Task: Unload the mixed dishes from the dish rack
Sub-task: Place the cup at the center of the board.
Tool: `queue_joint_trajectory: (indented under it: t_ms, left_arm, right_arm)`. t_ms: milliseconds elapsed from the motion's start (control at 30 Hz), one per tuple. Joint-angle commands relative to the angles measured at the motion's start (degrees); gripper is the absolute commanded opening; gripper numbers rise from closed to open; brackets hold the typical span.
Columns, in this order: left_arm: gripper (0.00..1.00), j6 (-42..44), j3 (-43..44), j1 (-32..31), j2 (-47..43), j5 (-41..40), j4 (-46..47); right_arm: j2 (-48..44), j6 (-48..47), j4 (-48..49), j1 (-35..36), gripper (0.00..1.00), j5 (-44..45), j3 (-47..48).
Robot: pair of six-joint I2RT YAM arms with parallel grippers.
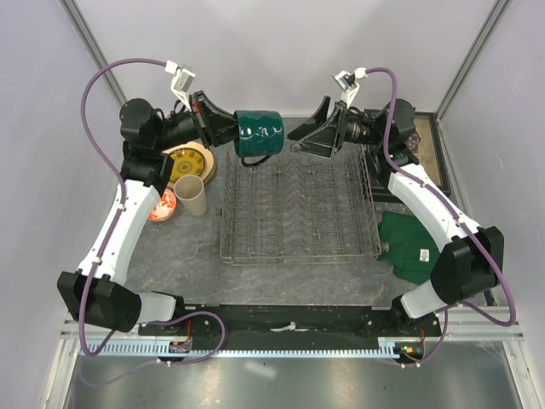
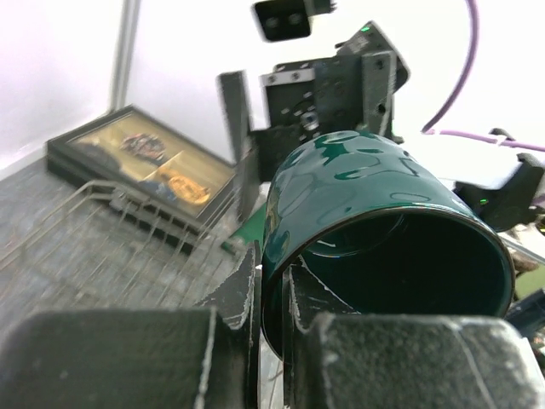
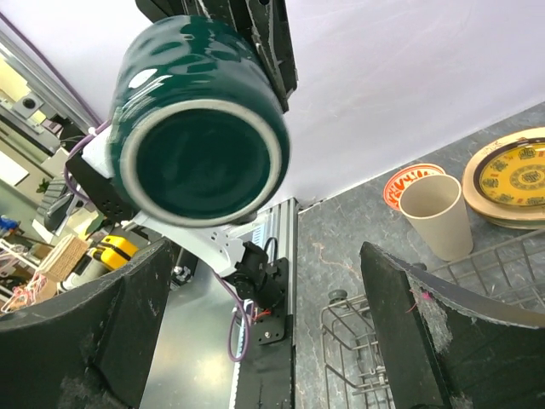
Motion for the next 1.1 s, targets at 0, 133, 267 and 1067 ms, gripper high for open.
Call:
queue_joint_trajectory:
  t_ms: [0,133,267,1067]
  left_arm:
    - [0.01,8.7,5.4,2.6,-3.4,-1.8,-11.3]
    - [0.02,22.7,11.2,5.7,-3.1,-4.9,-32.4]
    - [0.01,32.6,17.5,11.2,-2.5,-7.7,-47.7]
    - [0.02,75.1,18.7,31.8,-3.6,-27.5,-93.8]
  right_arm:
    - [-3.5,-3.1,-0.2,-0.6,0.98,-0.7,-0.9]
    - [-4.6,-6.3,-4.3,-0.7,0.98,-0.6,-0.4]
    - [-5.2,-9.9,-8.7,-0.8,0.98,-0.2,0.5]
    - [-6.0,-19.7,-20.1,-1.9,0.98,1.5,1.5]
